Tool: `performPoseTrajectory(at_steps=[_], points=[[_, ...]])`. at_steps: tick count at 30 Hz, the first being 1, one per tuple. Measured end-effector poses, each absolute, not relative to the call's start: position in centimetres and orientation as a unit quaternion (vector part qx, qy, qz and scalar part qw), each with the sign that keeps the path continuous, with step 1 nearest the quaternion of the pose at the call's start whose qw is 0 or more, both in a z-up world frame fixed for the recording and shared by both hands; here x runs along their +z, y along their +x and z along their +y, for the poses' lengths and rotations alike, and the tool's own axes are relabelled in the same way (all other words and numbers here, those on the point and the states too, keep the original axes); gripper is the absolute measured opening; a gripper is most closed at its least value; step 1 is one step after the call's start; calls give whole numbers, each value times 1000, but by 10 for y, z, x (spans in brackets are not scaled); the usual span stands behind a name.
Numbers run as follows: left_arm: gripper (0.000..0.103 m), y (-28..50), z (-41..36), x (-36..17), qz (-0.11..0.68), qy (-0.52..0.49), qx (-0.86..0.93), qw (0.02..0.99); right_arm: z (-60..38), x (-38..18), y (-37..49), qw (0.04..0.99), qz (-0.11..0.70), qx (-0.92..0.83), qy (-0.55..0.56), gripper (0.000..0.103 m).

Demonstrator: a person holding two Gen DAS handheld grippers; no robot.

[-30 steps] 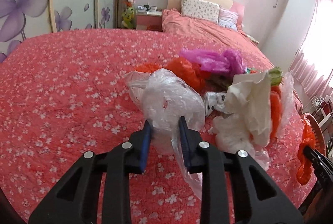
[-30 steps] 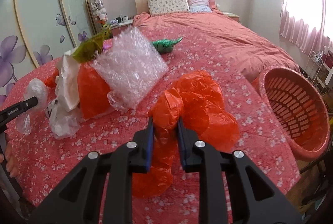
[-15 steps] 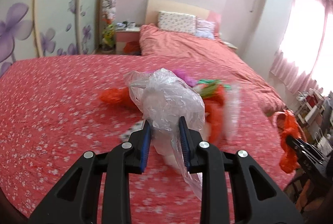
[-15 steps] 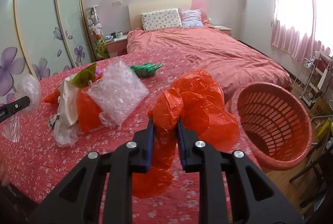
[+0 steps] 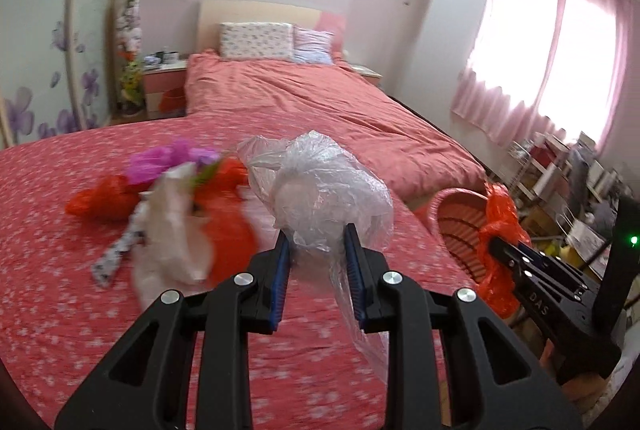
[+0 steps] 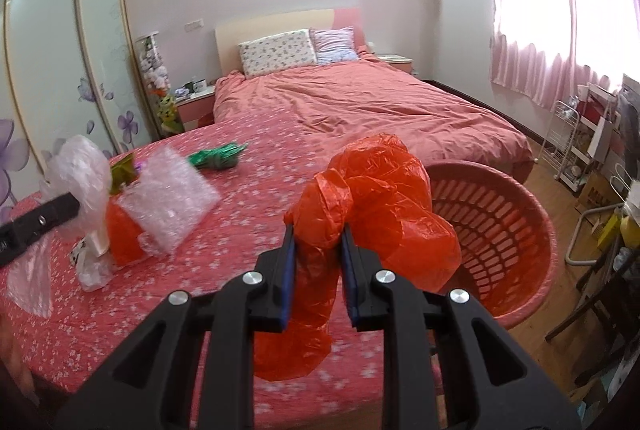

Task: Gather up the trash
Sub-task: 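Carry both bags over the orange basket and open both grippers to drop them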

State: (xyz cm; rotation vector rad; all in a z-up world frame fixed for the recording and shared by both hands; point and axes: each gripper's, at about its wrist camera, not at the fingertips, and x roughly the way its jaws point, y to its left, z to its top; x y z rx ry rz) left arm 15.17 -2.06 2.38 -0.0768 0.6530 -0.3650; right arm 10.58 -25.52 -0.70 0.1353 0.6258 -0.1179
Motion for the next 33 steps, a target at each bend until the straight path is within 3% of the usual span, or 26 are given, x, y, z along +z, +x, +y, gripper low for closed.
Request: performPoseTrajectory(at_steps=[33], points=[[27, 189, -208, -9, 348, -4, -347, 871, -409, -34, 124, 936, 303, -139, 114, 22]])
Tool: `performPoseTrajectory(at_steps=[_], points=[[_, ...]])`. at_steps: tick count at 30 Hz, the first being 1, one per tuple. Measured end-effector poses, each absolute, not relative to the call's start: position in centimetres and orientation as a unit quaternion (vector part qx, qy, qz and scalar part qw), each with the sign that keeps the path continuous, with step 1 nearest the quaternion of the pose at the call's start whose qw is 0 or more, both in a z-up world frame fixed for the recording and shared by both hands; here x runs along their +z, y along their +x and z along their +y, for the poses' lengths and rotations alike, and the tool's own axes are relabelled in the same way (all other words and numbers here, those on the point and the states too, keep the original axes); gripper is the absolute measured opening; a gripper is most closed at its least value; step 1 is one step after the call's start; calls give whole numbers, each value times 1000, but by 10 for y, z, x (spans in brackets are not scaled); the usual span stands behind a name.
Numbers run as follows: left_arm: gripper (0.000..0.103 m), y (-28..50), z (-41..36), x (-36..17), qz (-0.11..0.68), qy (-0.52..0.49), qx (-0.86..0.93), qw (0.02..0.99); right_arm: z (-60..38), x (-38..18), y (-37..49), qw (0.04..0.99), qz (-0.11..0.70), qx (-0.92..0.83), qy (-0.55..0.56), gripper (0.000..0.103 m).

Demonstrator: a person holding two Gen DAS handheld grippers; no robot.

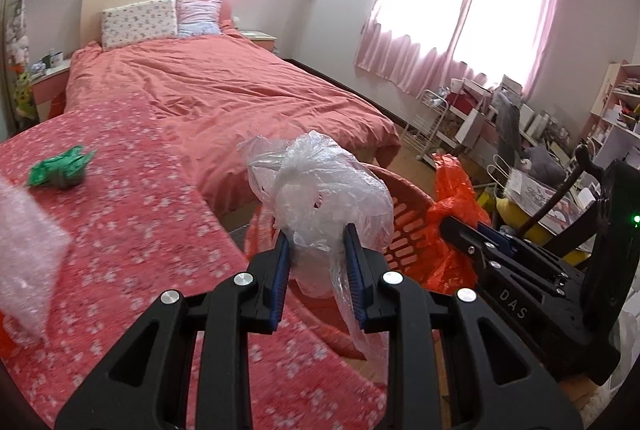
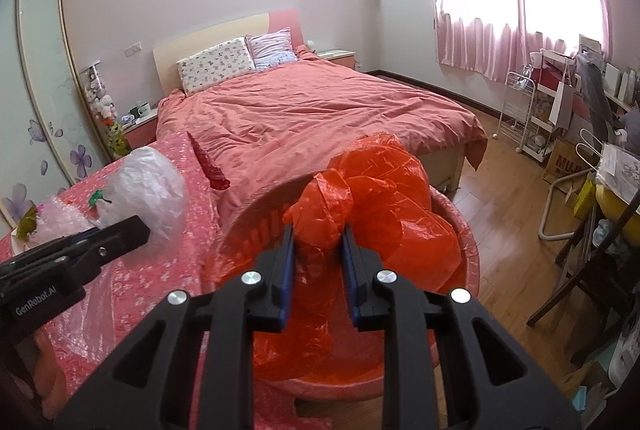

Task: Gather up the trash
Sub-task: 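Carry both bags over the orange basket and open both grippers to drop them, then move both tools back to the pile and grasp bubble wrap with the right gripper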

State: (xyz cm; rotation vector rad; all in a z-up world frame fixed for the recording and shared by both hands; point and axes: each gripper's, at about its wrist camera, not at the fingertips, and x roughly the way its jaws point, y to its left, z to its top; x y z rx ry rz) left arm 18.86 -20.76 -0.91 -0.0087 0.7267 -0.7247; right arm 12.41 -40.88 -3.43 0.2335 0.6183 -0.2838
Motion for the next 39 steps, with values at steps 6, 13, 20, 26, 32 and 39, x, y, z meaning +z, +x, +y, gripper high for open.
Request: performPoseTrajectory(at_steps=[6, 13, 20, 26, 32, 39], points=[[29, 193, -230, -21, 362, 5, -360, 860, -421, -41, 130, 934, 302, -147, 122, 27], [45, 201, -237, -34, 382, 9, -349, 856, -434, -50, 135, 931, 305, -151, 133, 40], [54, 204, -225, -38, 389, 14, -323, 863, -435, -52, 130, 931, 302, -159, 132, 55], [60, 200, -192, -32, 382, 16, -281, 880, -417, -42, 124, 937, 295, -155, 107, 61], [60, 189, -138, -20, 361, 22, -229, 904, -382, -29, 124, 945, 289, -123, 90, 61], [60, 178, -57, -9, 348, 5, -152, 925, -315, -23, 137, 950, 298, -58, 71, 61]])
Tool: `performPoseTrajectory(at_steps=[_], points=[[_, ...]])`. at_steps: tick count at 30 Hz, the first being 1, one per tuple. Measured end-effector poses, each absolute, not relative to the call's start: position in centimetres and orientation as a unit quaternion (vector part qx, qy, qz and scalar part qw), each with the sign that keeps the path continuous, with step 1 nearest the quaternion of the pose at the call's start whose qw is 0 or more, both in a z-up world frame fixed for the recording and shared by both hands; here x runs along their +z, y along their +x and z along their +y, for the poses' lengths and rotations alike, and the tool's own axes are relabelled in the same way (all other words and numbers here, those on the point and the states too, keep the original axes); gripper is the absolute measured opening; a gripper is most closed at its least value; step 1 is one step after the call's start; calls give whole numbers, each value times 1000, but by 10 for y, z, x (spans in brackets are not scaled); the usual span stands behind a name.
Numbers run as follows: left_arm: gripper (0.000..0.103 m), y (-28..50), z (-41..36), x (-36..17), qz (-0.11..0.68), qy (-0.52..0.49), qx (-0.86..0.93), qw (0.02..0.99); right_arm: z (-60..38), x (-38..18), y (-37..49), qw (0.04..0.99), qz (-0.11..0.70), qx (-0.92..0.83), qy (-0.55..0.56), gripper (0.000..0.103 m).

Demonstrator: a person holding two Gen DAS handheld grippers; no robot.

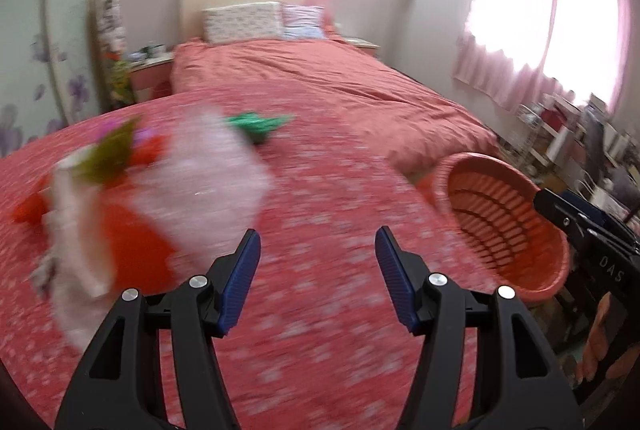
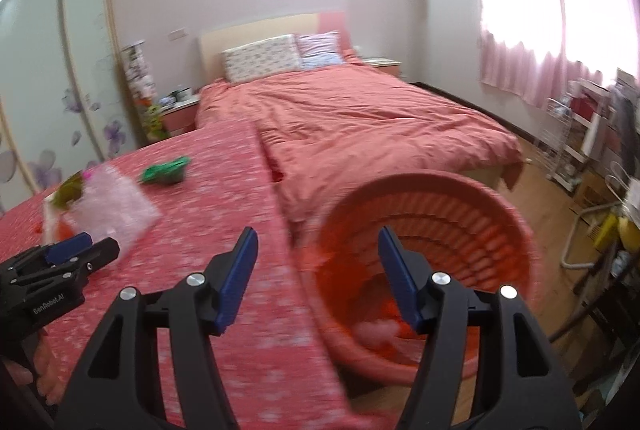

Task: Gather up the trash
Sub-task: 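Move both tools back to the pile and grasp bubble wrap with the right gripper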

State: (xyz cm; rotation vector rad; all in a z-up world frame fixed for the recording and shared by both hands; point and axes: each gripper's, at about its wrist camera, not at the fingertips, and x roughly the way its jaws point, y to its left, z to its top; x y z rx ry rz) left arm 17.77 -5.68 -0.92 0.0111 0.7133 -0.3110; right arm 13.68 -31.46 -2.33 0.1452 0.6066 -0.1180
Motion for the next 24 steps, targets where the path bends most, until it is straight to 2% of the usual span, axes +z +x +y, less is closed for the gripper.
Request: performPoseTrajectory(at_steps=[5, 11, 24], points=[[64, 173, 7, -7, 343, -18, -95, 934, -257, -26, 151, 949, 309, -7, 64, 61], [64, 176, 70, -6, 340, -47, -32, 939, -189, -30, 180, 941, 327, 56, 72, 61], [64, 174, 140, -20, 344, -83, 11, 935, -89, -41, 225, 927, 351, 112, 75, 58]])
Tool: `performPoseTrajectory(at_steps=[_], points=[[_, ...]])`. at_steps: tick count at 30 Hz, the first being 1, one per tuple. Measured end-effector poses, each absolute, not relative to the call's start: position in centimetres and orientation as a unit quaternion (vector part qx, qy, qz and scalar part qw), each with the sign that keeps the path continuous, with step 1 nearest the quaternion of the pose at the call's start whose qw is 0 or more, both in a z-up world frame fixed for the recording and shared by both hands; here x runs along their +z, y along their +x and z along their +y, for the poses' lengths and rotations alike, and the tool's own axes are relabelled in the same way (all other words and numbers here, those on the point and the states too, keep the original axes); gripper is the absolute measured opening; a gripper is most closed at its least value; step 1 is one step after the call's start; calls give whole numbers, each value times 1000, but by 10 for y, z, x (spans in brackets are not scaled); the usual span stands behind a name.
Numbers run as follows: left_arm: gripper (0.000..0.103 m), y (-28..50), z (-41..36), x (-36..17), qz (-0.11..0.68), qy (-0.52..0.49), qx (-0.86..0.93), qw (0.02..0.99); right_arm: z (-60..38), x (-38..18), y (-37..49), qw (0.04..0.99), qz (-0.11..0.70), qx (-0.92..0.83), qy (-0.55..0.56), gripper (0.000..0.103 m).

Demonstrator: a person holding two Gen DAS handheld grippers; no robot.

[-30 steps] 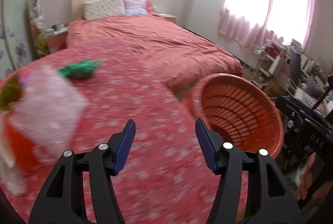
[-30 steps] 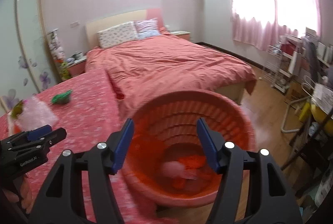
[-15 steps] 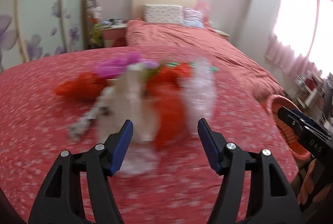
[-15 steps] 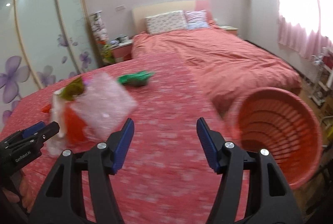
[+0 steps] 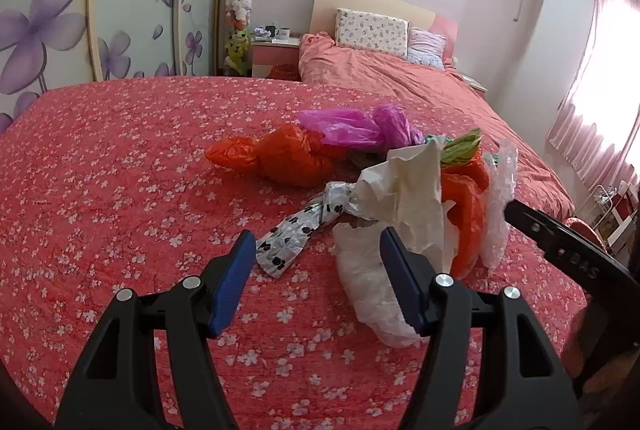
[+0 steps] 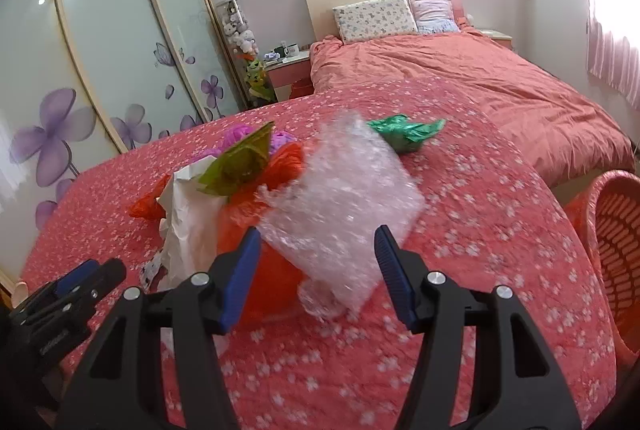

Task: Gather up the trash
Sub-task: 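Move both tools back to the pile and grasp bubble wrap with the right gripper, then grasp the white paper bag with the left gripper while the right gripper holds bubble wrap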

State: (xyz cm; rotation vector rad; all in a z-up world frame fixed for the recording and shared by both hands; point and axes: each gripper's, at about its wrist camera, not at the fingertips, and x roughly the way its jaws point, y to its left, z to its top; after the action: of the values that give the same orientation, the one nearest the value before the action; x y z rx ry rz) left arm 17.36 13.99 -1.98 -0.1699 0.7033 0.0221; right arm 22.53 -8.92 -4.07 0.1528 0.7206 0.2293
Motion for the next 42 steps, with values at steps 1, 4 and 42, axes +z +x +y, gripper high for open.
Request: performPoseTrajectory(at_steps=[1, 4, 42], points=[[64, 174, 141, -21, 345, -84, 10, 935, -87, -42, 227, 927, 353, 106, 69, 56], [64, 174, 141, -24, 348, -87, 4, 934, -87, -51, 235, 922, 370, 91, 65, 37], [26, 217, 84, -35, 379, -77, -35, 922, -187, -45, 183, 927, 362, 27, 99, 5]])
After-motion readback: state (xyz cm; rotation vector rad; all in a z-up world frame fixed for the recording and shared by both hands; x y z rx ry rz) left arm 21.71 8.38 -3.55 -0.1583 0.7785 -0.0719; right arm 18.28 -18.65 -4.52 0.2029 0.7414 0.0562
